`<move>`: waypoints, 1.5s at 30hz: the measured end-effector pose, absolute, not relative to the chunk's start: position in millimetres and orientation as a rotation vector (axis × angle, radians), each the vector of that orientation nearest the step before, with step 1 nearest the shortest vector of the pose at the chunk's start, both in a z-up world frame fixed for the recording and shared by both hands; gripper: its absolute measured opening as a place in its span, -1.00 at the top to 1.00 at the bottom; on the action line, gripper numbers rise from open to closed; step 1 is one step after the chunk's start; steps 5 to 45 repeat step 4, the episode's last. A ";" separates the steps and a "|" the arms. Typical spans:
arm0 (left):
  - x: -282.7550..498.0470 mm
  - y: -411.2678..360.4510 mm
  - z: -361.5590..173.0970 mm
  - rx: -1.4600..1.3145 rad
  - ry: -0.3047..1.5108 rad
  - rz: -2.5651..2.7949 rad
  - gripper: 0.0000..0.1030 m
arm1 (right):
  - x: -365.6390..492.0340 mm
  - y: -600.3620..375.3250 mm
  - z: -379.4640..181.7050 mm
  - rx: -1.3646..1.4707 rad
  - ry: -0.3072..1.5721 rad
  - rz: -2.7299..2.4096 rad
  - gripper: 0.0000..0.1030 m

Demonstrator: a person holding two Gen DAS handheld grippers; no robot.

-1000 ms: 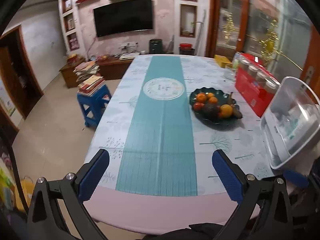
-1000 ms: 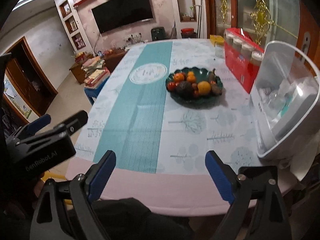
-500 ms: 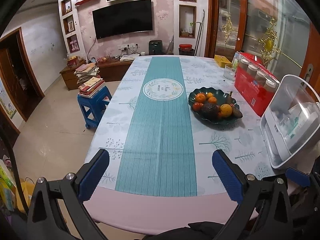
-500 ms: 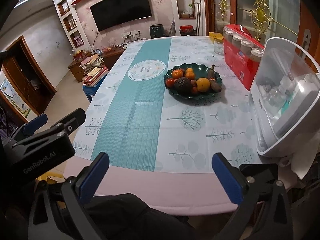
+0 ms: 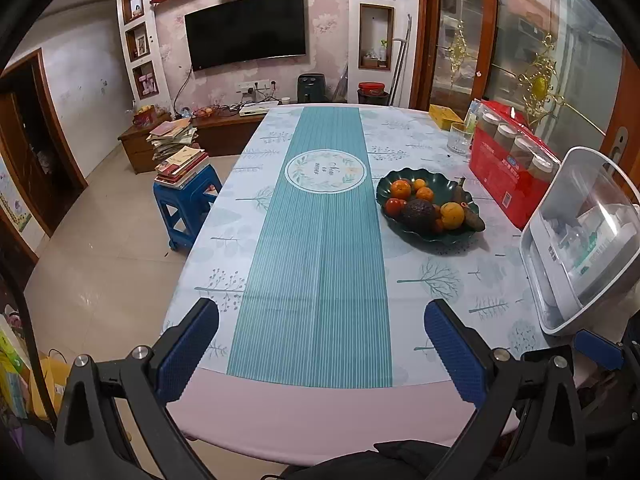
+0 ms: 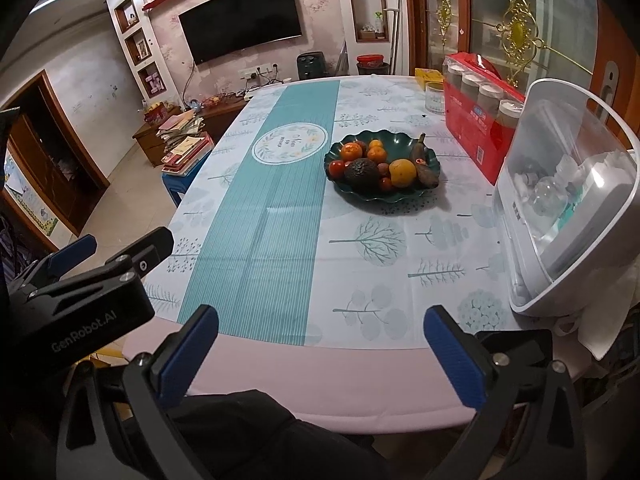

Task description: Organize fruits

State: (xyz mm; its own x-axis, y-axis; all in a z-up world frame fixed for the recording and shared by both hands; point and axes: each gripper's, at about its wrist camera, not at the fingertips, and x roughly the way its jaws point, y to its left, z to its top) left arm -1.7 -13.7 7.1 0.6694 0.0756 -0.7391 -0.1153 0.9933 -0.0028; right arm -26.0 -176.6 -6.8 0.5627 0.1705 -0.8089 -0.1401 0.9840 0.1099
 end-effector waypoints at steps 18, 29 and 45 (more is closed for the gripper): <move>-1.9 -13.2 7.0 -0.050 0.832 0.109 -0.98 | -26.0 -176.5 -7.0 0.034 0.957 0.183 -1.00; -1.9 -13.2 7.0 -0.050 0.832 0.109 -0.98 | -26.0 -176.5 -7.0 0.034 0.957 0.183 -1.00; -1.9 -13.2 7.0 -0.050 0.832 0.109 -0.98 | -26.0 -176.5 -7.0 0.034 0.957 0.183 -1.00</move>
